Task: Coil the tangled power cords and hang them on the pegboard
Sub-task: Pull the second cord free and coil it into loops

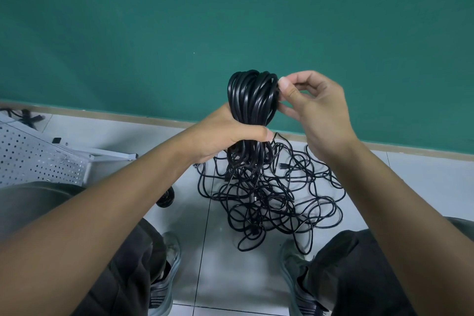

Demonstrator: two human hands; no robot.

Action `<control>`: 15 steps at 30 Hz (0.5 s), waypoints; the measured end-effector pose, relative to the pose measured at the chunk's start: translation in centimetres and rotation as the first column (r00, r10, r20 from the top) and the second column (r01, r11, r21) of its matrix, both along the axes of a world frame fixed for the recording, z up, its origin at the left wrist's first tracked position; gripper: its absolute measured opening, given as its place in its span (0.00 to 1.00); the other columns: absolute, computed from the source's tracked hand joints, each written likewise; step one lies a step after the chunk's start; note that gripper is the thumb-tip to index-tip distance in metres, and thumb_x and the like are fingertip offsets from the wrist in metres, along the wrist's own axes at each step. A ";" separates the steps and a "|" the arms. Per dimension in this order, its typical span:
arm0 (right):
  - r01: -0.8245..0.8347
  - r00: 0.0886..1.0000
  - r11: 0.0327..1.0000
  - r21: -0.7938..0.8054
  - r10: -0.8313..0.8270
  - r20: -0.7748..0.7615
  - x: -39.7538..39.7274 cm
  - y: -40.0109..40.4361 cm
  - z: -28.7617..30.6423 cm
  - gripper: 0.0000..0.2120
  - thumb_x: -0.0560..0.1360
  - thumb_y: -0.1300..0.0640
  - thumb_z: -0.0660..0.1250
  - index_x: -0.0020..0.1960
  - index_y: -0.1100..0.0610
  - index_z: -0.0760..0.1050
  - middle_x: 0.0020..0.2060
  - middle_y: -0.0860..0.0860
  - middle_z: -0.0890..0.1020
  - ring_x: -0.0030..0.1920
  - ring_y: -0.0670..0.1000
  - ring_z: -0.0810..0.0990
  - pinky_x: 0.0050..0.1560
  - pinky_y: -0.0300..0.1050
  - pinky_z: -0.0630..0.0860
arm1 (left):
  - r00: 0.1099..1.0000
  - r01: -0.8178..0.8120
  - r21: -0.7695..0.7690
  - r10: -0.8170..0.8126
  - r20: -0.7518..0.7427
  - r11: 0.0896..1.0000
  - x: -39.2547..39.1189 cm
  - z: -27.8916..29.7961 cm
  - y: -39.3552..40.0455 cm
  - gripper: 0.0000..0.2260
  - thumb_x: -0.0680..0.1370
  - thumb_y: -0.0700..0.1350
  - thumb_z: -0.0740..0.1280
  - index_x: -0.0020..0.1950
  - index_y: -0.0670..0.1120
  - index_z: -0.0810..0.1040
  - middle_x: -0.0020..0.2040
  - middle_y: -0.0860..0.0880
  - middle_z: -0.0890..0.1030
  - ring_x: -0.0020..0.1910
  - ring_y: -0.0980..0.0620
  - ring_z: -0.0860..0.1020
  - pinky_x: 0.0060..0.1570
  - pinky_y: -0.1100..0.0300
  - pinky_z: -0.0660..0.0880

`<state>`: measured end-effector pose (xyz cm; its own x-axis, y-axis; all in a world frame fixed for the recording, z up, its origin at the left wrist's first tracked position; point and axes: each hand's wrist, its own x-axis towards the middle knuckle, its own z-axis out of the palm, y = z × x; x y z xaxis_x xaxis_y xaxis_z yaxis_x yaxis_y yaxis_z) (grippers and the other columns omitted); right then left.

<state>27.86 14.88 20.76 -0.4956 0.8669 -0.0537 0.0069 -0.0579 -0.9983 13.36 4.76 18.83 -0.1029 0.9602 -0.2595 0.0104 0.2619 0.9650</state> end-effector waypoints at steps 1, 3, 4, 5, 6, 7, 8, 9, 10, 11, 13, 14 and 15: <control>-0.003 1.000 1.000 -0.008 0.003 0.003 0.0 0.0 0.0 0.03 0.80 0.62 0.70 0.47 0.60 0.78 0.43 0.53 0.81 0.44 0.48 0.83 0.51 0.47 0.84 | 1.000 0.004 0.013 -0.003 -0.009 1.000 0.0 0.0 0.0 0.31 0.64 0.51 0.78 0.65 0.42 0.77 0.53 0.49 0.80 0.54 0.55 0.78 0.68 0.45 0.74; -0.017 1.000 1.000 -0.023 0.017 0.012 -0.1 0.0 -0.3 0.03 0.81 0.61 0.69 0.48 0.60 0.78 0.46 0.55 0.81 0.46 0.50 0.83 0.52 0.49 0.84 | 1.000 0.012 0.036 -0.012 0.002 0.999 -0.1 -0.1 0.0 0.28 0.67 0.47 0.77 0.66 0.44 0.78 0.59 0.49 0.83 0.62 0.54 0.80 0.69 0.45 0.74; -0.028 0.999 0.999 -0.027 0.029 0.020 -0.1 0.0 -0.5 0.03 0.81 0.60 0.69 0.50 0.60 0.79 0.48 0.56 0.82 0.49 0.53 0.84 0.55 0.51 0.84 | 1.000 0.000 0.040 -0.001 0.016 0.999 -0.1 0.0 0.1 0.26 0.69 0.44 0.76 0.66 0.43 0.78 0.60 0.48 0.84 0.63 0.53 0.81 0.68 0.46 0.75; -0.040 0.999 0.999 -0.026 0.040 0.032 -0.1 0.0 -0.8 0.04 0.81 0.58 0.69 0.52 0.60 0.79 0.50 0.56 0.82 0.52 0.55 0.84 0.59 0.52 0.82 | 0.999 -0.021 0.040 0.020 0.033 0.999 -0.1 0.0 0.1 0.23 0.70 0.42 0.75 0.65 0.42 0.78 0.58 0.47 0.84 0.62 0.52 0.81 0.67 0.48 0.76; -0.048 0.998 0.999 -0.021 0.049 0.047 -0.2 0.0 -1.1 0.07 0.81 0.56 0.69 0.54 0.60 0.79 0.53 0.57 0.83 0.56 0.57 0.84 0.62 0.53 0.81 | 0.998 -0.037 0.043 0.035 0.048 0.998 0.0 0.1 0.1 0.21 0.71 0.41 0.74 0.63 0.39 0.78 0.55 0.46 0.84 0.59 0.51 0.82 0.64 0.48 0.78; -0.057 0.997 0.998 -0.021 0.058 0.058 -0.2 0.0 -1.4 0.11 0.82 0.52 0.68 0.57 0.59 0.79 0.57 0.57 0.83 0.59 0.57 0.83 0.64 0.54 0.80 | 0.997 -0.050 0.045 0.047 0.063 0.998 0.1 0.1 0.1 0.19 0.71 0.40 0.73 0.61 0.38 0.78 0.52 0.45 0.82 0.56 0.50 0.81 0.62 0.47 0.79; -0.077 0.995 0.996 -0.035 0.079 0.063 -0.3 -0.1 -1.6 0.15 0.83 0.49 0.65 0.60 0.60 0.78 0.59 0.57 0.83 0.61 0.56 0.83 0.66 0.53 0.79 | 0.995 -0.062 0.049 0.058 0.078 0.997 0.2 0.2 0.1 0.15 0.72 0.40 0.72 0.58 0.39 0.79 0.50 0.45 0.81 0.54 0.50 0.80 0.61 0.46 0.79; -0.109 0.991 0.992 -0.061 0.113 0.069 -0.4 -0.2 -1.8 0.19 0.84 0.46 0.62 0.62 0.60 0.77 0.60 0.56 0.83 0.62 0.54 0.82 0.67 0.53 0.77 | 0.992 -0.073 0.052 0.068 0.102 0.996 0.3 0.3 0.2 0.11 0.73 0.38 0.72 0.55 0.42 0.80 0.48 0.47 0.82 0.52 0.52 0.80 0.58 0.48 0.80; -0.146 0.984 0.984 -0.098 0.155 0.083 -0.4 -0.3 -2.2 0.24 0.84 0.41 0.57 0.65 0.59 0.77 0.61 0.54 0.83 0.63 0.52 0.82 0.69 0.54 0.76 | 0.989 -0.074 0.055 0.066 0.131 0.996 0.3 0.4 0.2 0.09 0.75 0.37 0.72 0.53 0.46 0.81 0.46 0.51 0.83 0.50 0.54 0.82 0.54 0.52 0.82; -0.187 0.974 0.972 -0.141 0.202 0.104 -0.4 -0.3 -2.6 0.29 0.83 0.36 0.52 0.68 0.57 0.76 0.62 0.52 0.83 0.64 0.51 0.82 0.70 0.54 0.74 | 0.984 -0.079 0.056 0.069 0.162 0.995 0.2 0.4 0.2 0.09 0.76 0.35 0.71 0.51 0.48 0.81 0.44 0.53 0.84 0.48 0.56 0.83 0.50 0.55 0.82; -0.268 0.942 0.932 -0.242 0.306 0.137 -0.4 -0.6 -3.5 0.39 0.79 0.27 0.44 0.72 0.52 0.75 0.65 0.50 0.82 0.67 0.50 0.79 0.74 0.56 0.70 | 0.969 -0.117 0.049 0.103 0.224 0.992 0.0 0.5 0.3 0.06 0.75 0.37 0.72 0.50 0.45 0.80 0.43 0.51 0.85 0.47 0.54 0.84 0.49 0.56 0.81; -0.309 0.923 0.904 -0.294 0.360 0.134 -0.4 -0.9 -3.8 0.43 0.77 0.25 0.41 0.73 0.51 0.74 0.67 0.50 0.81 0.68 0.50 0.78 0.75 0.57 0.68 | 0.958 -0.151 0.044 0.135 0.252 0.988 -0.2 0.6 0.4 0.08 0.73 0.39 0.72 0.51 0.43 0.79 0.44 0.49 0.85 0.47 0.51 0.84 0.50 0.54 0.81; -0.347 0.907 0.875 -0.337 0.405 0.118 -0.4 -1.3 -4.1 0.45 0.76 0.24 0.39 0.74 0.51 0.72 0.68 0.51 0.80 0.69 0.50 0.78 0.76 0.57 0.66 | 0.946 -0.178 0.040 0.160 0.281 0.983 -0.4 0.6 0.4 0.10 0.73 0.40 0.73 0.52 0.42 0.78 0.44 0.48 0.83 0.47 0.50 0.84 0.51 0.53 0.82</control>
<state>27.45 13.58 16.65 -0.7373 0.5437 -0.4010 0.2656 -0.3125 -0.9120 12.97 5.19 19.41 -0.1981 0.9504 -0.2397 -0.2974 0.1747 0.9386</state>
